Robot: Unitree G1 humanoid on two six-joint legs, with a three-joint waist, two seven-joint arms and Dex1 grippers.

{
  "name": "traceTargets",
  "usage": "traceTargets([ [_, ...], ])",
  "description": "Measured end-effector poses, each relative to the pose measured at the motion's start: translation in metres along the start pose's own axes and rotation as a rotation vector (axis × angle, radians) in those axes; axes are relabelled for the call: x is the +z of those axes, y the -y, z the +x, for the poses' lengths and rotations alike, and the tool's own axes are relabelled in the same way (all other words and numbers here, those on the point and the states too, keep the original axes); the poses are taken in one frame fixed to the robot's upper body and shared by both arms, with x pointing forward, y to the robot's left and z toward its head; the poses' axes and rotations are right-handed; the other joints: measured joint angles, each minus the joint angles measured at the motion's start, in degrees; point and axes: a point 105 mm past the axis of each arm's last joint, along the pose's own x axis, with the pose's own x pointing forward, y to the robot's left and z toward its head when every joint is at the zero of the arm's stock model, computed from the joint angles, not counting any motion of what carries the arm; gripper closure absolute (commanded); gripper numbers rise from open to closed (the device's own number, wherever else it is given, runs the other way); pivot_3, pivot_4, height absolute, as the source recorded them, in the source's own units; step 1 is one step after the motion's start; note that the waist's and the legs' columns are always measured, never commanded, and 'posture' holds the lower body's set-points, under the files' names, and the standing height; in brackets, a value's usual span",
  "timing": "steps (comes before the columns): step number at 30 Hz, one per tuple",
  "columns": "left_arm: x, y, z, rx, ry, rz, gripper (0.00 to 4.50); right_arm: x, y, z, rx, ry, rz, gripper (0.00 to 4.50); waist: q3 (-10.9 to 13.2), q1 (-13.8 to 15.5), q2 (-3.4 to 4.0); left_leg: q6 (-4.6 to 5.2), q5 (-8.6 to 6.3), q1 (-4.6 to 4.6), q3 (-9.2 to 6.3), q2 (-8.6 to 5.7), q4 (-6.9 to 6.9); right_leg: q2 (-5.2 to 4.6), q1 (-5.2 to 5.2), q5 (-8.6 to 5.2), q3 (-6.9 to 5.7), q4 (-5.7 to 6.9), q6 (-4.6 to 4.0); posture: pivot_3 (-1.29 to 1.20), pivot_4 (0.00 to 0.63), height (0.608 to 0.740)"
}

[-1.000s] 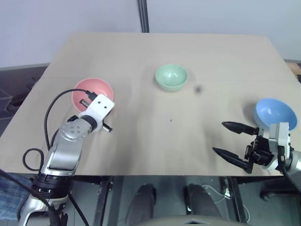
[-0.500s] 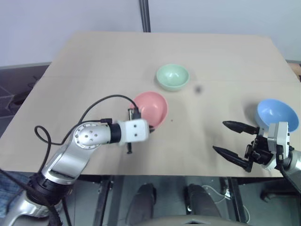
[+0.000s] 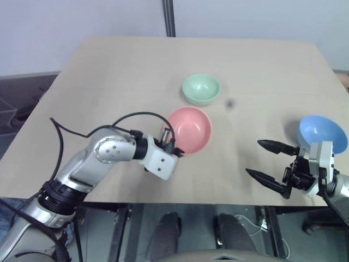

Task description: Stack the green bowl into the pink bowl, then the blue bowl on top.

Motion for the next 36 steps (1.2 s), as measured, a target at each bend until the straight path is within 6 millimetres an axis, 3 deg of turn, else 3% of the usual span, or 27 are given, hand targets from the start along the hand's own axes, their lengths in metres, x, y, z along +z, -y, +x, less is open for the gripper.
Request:
traceTargets([
  [10, 0.013, -0.003, 0.013, -0.015, 0.102, 0.144, 4.45, -0.001, 0.0, 0.001, -0.002, 0.009, -0.001, 0.0, 0.0, 0.0, 0.0, 0.0, 0.0, 0.0, -0.02, -0.01, 0.06, 0.01, 0.02, 0.0, -0.01, 0.03, 0.01, 0.0, 0.15, 0.74],
  [11, 0.013, -0.004, 0.013, -0.018, 0.105, 0.15, 3.95, -0.001, -0.001, 0.001, -0.002, 0.01, 0.0, 0.0, 0.0, 0.0, 0.0, 0.0, 0.0, 0.0, -0.03, -0.01, 0.06, 0.02, 0.02, 0.0, -0.01, 0.03, 0.01, 0.0, 0.15, 0.74],
  [15, 0.012, -0.013, 0.016, -0.015, 0.113, 0.169, 2.81, -0.002, 0.0, 0.001, -0.004, 0.009, 0.0, 0.0, 0.0, 0.0, 0.0, 0.0, 0.0, 0.0, -0.03, -0.01, 0.1, 0.02, 0.03, 0.0, -0.01, 0.04, 0.01, 0.0, 0.15, 0.74],
  [18, 0.014, -0.017, 0.018, -0.003, 0.134, 0.195, 1.5, -0.002, 0.0, 0.001, -0.004, 0.009, -0.002, 0.0, 0.0, 0.0, 0.0, 0.0, 0.0, -0.01, -0.04, -0.01, 0.11, 0.02, 0.03, 0.0, -0.02, 0.04, 0.01, 0.0, 0.15, 0.74],
  [23, 0.014, -0.017, 0.019, 0.005, 0.14, 0.197, 1.5, -0.003, -0.001, 0.0, -0.006, 0.006, -0.001, 0.0, 0.0, 0.0, 0.0, 0.0, 0.0, 0.0, -0.05, 0.0, 0.12, 0.03, 0.03, 0.0, -0.02, 0.06, 0.01, 0.0, 0.15, 0.74],
  [26, 0.012, -0.028, 0.016, 0.08, 0.137, 0.146, 1.5, -0.003, -0.001, 0.0, -0.006, 0.006, -0.002, 0.0, 0.0, 0.0, 0.0, 0.01, 0.0, 0.0, -0.05, -0.01, 0.14, 0.03, 0.04, 0.01, -0.02, 0.06, 0.01, 0.0, 0.15, 0.74],
  [31, 0.0, -0.042, -0.004, 0.28, 0.147, -0.141, 1.5, -0.004, 0.001, 0.0, -0.012, 0.002, -0.003, 0.0, 0.0, -0.2, 0.01, 0.01, 0.0, 0.01, -0.08, 0.02, 0.13, 0.03, 0.03, 0.0, -0.04, 0.1, 0.01, 0.0, 0.15, 0.74],
  [36, -0.011, -0.034, -0.03, 0.432, 0.172, -0.493, 1.5, -0.004, 0.004, -0.001, -0.017, -0.001, -0.016, 0.0, 0.0, -0.3, 0.01, 0.01, 0.0, 0.0, -0.1, 0.02, 0.14, 0.01, 0.04, 0.0, -0.06, 0.08, 0.01, 0.0, 0.15, 0.74],
])
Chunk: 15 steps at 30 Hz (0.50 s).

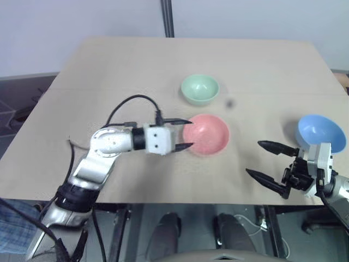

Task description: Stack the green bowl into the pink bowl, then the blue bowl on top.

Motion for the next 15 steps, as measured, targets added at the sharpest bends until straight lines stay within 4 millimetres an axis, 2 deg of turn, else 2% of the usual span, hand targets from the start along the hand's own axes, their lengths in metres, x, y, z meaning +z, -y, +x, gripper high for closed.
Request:
traceTargets([
  [6, 0.006, -0.01, -0.029, 0.173, 0.017, -0.248, 1.5, 0.001, 0.009, 0.002, 0.016, -0.023, -0.015, 0.0, 0.0, 0.3, 0.0, 0.0, 0.0, 0.02, 0.0, 0.0, 0.04, -0.01, 0.04, 0.0, -0.01, -0.01, 0.0, 0.0, 0.15, 0.74],
  [9, 0.001, -0.02, -0.05, 0.3, -0.007, -0.335, 1.5, 0.0, 0.024, 0.004, 0.003, -0.107, -0.034, 0.0, 0.0, 0.1, 0.0, 0.0, 0.0, 0.06, 0.02, 0.03, 0.04, 0.01, 0.03, 0.0, 0.01, 0.0, 0.0, 0.0, 0.15, 0.74],
  [12, -0.003, -0.023, -0.074, 0.411, -0.015, -0.442, 1.5, 0.007, 0.04, 0.017, -0.019, -0.11, -0.073, 0.0, 0.0, -0.4, 0.01, 0.0, 0.0, 0.05, 0.01, 0.06, 0.03, 0.02, 0.02, 0.0, -0.01, 0.0, -0.01, 0.0, 0.15, 0.74],
  [15, -0.003, -0.024, -0.087, 0.467, -0.018, -0.497, 1.5, 0.013, 0.054, 0.028, -0.044, -0.109, -0.116, 0.0, 0.0, -0.5, -0.01, 0.0, 0.0, 0.03, 0.01, 0.02, 0.04, -0.01, 0.03, 0.0, -0.01, -0.03, -0.01, 0.0, 0.15, 0.74],
])
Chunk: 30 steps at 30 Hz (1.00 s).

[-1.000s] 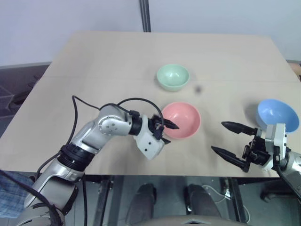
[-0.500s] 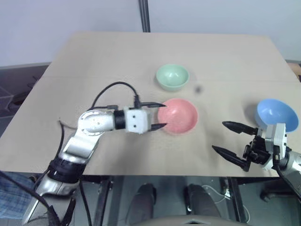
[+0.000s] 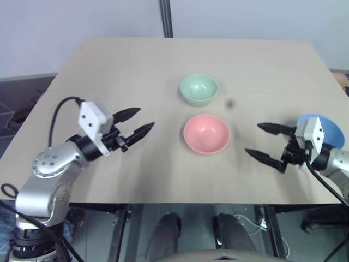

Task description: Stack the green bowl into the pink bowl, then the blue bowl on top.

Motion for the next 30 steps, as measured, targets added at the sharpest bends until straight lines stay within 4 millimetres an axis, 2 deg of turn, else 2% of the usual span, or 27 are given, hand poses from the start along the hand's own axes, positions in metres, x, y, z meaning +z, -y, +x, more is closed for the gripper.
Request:
traceTargets([
  [3, -0.002, -0.001, -0.008, 0.016, -0.013, -0.037, 1.5, -0.003, 0.023, 0.022, -0.051, -0.052, -0.052, 0.0, 0.0, -0.2, -0.01, 0.0, 0.0, 0.01, 0.02, -0.03, 0.02, -0.03, 0.0, 0.01, 0.01, 0.0, 0.0, 0.0, 0.15, 0.74],
  [6, -0.002, 0.0, -0.012, 0.001, -0.017, -0.079, 1.5, -0.001, 0.036, 0.046, -0.055, -0.064, -0.093, 0.0, 0.0, -0.4, -0.01, 0.0, 0.0, 0.0, 0.02, -0.01, -0.03, -0.01, -0.06, 0.01, 0.01, 0.01, -0.02, 0.0, 0.15, 0.74],
  [7, -0.001, 0.0, -0.012, -0.005, -0.014, -0.084, 1.5, 0.0, 0.037, 0.051, -0.053, -0.065, -0.101, 0.0, 0.0, -0.4, 0.02, 0.0, 0.0, -0.02, 0.02, -0.01, -0.05, -0.01, -0.08, 0.01, 0.01, 0.01, -0.02, 0.0, 0.15, 0.74],
  [10, 0.0, 0.002, -0.014, -0.029, -0.011, -0.111, 1.5, 0.01, 0.042, 0.086, -0.016, -0.069, -0.135, 0.0, 0.0, -0.8, 0.05, -0.01, 0.0, -0.01, 0.06, -0.01, -0.07, -0.01, -0.1, 0.01, 0.04, 0.01, -0.02, 0.0, 0.15, 0.74],
  [15, -0.002, 0.002, -0.018, -0.029, -0.022, -0.133, 1.5, 0.018, 0.049, 0.132, -0.006, -0.105, -0.197, 0.0, 0.1, -0.6, 0.05, -0.01, 0.0, -0.07, 0.02, -0.03, -0.16, -0.03, -0.17, 0.02, 0.02, -0.01, -0.03, 0.0, 0.15, 0.74],
  [19, -0.007, 0.0, -0.024, -0.007, -0.044, -0.139, 1.5, 0.034, 0.039, 0.17, 0.06, -0.073, -0.321, 0.0, 0.1, -0.7, 0.07, -0.02, 0.01, -0.06, 0.03, -0.04, -0.3, -0.05, -0.26, 0.02, 0.03, -0.01, -0.05, 0.0, 0.15, 0.74],
  [23, -0.011, 0.003, -0.03, 0.019, -0.063, -0.142, 1.5, 0.04, 0.021, 0.204, 0.15, -0.086, -0.445, 0.0, 0.1, -0.8, 0.07, -0.03, 0.01, -0.07, 0.05, -0.04, -0.42, -0.07, -0.34, 0.03, 0.04, -0.02, -0.06, 0.0, 0.15, 0.74],
  [26, -0.006, 0.002, -0.033, 0.05, -0.047, -0.129, 1.5, 0.036, 0.017, 0.219, 0.174, -0.141, -0.479, 0.0, 0.1, -0.6, 0.08, -0.04, 0.02, -0.08, 0.02, -0.05, -0.46, -0.08, -0.37, 0.03, 0.02, -0.02, -0.07, 0.0, 0.15, 0.74],
  [30, -0.006, 0.004, -0.039, 0.079, -0.043, -0.141, 1.5, 0.024, 0.027, 0.223, 0.141, -0.234, -0.482, 0.0, 0.1, -0.6, 0.08, -0.04, 0.02, -0.07, 0.03, -0.09, -0.51, -0.11, -0.38, 0.03, 0.04, -0.02, -0.08, 0.0, 0.15, 0.74],
])
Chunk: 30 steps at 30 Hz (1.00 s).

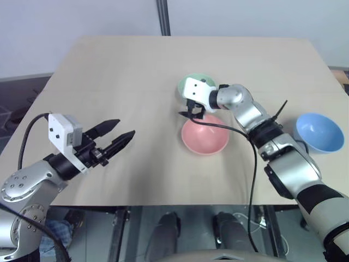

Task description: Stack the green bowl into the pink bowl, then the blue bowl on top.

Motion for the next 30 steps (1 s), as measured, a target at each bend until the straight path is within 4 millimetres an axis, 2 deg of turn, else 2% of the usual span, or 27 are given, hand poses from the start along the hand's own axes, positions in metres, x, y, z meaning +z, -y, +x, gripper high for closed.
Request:
traceTargets([
  [7, -0.004, 0.004, -0.005, 0.028, -0.015, -0.008, 1.5, -0.012, 0.0, 0.009, 0.006, -0.103, 0.059, 0.0, 0.0, -0.5, 0.02, -0.02, 0.01, 0.0, 0.04, 0.02, -0.13, 0.03, -0.11, 0.0, 0.04, 0.02, -0.01, 0.0, 0.15, 0.74],
  [10, -0.004, 0.004, -0.005, 0.033, -0.016, -0.007, 1.42, -0.014, -0.001, 0.011, 0.011, -0.123, 0.087, 0.76, 0.0, -0.6, 0.02, -0.02, 0.01, 0.0, 0.05, 0.01, -0.14, 0.02, -0.11, 0.0, 0.04, 0.01, -0.01, 0.0, 0.15, 0.74],
  [18, 0.001, 0.003, -0.002, 0.034, 0.001, 0.007, 1.42, -0.013, -0.004, 0.013, 0.027, -0.128, 0.14, 4.33, 0.0, -1.3, 0.03, -0.02, 0.01, -0.01, 0.04, 0.01, -0.15, 0.03, -0.12, 0.0, 0.04, 0.02, -0.01, 0.0, 0.15, 0.74],
  [19, 0.001, 0.003, -0.002, 0.032, 0.001, 0.007, 1.42, -0.013, -0.004, 0.013, 0.028, -0.128, 0.143, 4.47, 0.0, -1.4, 0.03, -0.02, 0.01, 0.0, 0.04, 0.01, -0.15, 0.03, -0.12, 0.0, 0.04, 0.01, -0.01, 0.0, 0.15, 0.74],
  [26, 0.001, 0.004, 0.001, 0.023, 0.001, 0.014, 1.42, -0.009, -0.002, 0.011, 0.025, -0.105, 0.132, 4.47, 0.0, -1.5, 0.04, -0.02, 0.01, -0.05, 0.06, 0.02, -0.18, 0.03, -0.2, 0.0, 0.07, 0.03, -0.01, 0.0, 0.15, 0.74],
  [30, 0.002, 0.008, 0.004, -0.006, 0.008, 0.018, 1.42, 0.012, 0.004, 0.005, 0.011, -0.017, 0.071, 4.47, 0.0, -1.5, 0.05, -0.02, 0.01, -0.08, 0.07, 0.02, -0.19, 0.03, -0.21, 0.0, 0.07, 0.02, -0.01, 0.0, 0.15, 0.74],
])
